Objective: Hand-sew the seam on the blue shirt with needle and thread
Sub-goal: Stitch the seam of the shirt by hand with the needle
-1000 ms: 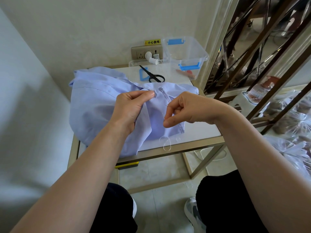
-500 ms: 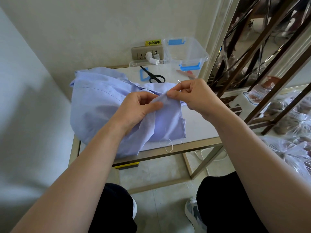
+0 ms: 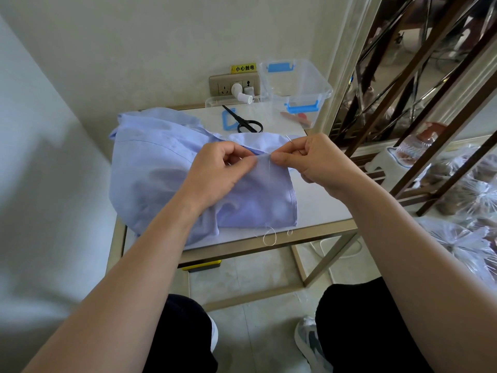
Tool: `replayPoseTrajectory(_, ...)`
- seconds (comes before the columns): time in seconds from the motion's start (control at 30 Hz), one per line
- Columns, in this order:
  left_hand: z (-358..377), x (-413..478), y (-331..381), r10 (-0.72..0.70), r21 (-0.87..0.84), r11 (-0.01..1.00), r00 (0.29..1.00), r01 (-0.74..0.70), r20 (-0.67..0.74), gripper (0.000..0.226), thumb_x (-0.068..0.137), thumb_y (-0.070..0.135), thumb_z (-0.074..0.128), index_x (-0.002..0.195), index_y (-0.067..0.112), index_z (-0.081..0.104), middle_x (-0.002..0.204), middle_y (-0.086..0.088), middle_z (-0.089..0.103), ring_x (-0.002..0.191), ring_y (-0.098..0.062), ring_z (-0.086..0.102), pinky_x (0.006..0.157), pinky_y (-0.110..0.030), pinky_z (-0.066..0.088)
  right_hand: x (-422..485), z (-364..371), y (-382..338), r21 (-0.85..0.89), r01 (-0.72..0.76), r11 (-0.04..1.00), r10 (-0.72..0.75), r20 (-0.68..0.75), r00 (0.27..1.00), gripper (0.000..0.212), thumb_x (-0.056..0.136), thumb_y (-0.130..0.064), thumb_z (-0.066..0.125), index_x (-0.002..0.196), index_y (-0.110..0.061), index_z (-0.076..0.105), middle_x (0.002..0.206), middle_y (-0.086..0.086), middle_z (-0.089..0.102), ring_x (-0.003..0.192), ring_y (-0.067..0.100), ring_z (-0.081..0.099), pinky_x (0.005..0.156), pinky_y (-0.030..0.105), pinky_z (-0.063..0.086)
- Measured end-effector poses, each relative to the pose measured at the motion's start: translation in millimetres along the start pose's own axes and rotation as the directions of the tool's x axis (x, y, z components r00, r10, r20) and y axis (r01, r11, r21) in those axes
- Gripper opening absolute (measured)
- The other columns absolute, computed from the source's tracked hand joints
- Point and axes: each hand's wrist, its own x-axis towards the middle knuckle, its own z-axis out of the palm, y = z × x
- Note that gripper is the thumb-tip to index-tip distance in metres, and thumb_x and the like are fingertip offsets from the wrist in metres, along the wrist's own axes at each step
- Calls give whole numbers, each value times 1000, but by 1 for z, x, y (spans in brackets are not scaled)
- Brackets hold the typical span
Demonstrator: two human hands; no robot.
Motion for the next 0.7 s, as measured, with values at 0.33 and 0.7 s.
replayPoseTrajectory(0.33,0,1,-4,82,-15,997,997,-82,-11,9,88,18,72,83,11,75,54,22,58,53,7,47,59,-6,33,-6,-3,1,115,-100,988,88,108,990,8,88,-15,71,80,-14,73,46,-9,30,52,13,19,47,22,19)
replayPoseTrajectory(0.7,4,1,-2,9,-102,995,998,-3,67,6,79,18,80,80,24,76,79,9,75,77,2,65,79,-16,50,-7,0,9,126,-99,987,84,121,989,7,88,-17,71,81,-16,73,50,-6,32,45,9,21,44,18,20)
